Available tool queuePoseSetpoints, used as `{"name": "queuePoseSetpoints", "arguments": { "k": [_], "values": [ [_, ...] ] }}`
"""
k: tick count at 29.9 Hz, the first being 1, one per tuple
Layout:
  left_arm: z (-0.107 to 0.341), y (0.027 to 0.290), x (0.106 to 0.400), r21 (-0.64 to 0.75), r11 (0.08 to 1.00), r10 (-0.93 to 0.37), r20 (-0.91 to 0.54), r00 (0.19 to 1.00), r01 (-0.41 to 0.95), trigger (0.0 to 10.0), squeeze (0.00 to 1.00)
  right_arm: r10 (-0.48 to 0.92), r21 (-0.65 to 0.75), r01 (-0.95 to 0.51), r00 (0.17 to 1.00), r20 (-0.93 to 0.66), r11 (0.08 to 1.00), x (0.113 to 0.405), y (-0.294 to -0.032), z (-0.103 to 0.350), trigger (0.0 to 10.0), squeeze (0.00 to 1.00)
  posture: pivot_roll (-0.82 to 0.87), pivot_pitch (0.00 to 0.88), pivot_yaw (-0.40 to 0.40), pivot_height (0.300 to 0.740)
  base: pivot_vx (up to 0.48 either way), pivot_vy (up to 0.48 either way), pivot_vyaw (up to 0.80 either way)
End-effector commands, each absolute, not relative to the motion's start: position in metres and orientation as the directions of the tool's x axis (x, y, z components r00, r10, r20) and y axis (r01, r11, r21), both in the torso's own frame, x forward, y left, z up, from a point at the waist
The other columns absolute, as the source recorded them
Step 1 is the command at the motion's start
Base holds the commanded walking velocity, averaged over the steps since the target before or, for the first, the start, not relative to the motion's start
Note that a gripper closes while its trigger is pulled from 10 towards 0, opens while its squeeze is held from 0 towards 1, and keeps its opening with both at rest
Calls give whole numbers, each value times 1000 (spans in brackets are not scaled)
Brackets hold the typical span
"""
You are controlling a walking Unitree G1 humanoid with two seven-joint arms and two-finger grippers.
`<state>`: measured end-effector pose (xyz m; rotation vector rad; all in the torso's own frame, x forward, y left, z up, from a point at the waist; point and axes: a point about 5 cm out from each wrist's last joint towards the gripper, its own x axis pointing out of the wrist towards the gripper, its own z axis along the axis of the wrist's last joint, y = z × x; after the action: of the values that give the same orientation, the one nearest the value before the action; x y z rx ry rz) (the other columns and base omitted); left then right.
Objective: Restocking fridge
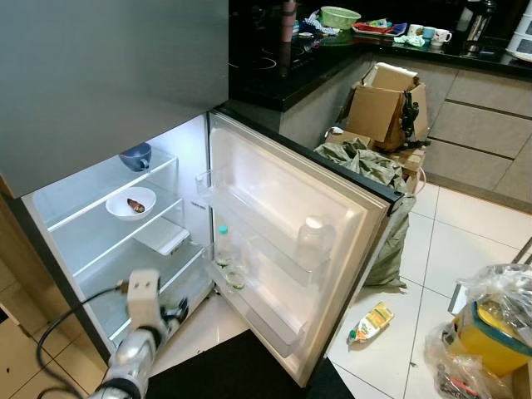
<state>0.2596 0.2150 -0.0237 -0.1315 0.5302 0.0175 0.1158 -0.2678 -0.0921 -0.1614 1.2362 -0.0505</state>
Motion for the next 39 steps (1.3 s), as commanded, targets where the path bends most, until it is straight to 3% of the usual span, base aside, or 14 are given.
{"name": "queuePoseSetpoints", "arguments": {
  "k": [1,7,20,39],
  "values": [
    [-41,225,237,-92,989,40,-599,800,-118,10000,0,-134,-168,-69,352,-926,983,121,-269,-90,10000,0,-35,0,-36,740,0,0,0],
    [-57,225,214,-61,988,63,-675,735,-140,10000,0,-127,-165,-75,366,-922,983,125,-267,-90,10000,0,-34,0,-36,740,0,0,167],
    [-92,212,153,-33,993,36,-833,552,-116,10000,0,-108,-152,-94,359,-927,984,123,-262,-92,10000,0,-34,0,-33,740,0,0,794],
    [-98,201,142,-40,999,-19,-859,511,-30,10000,0,-104,-152,-118,339,-935,981,118,-260,-94,10000,0,-38,0,-35,740,0,0,795]
  ]
}}
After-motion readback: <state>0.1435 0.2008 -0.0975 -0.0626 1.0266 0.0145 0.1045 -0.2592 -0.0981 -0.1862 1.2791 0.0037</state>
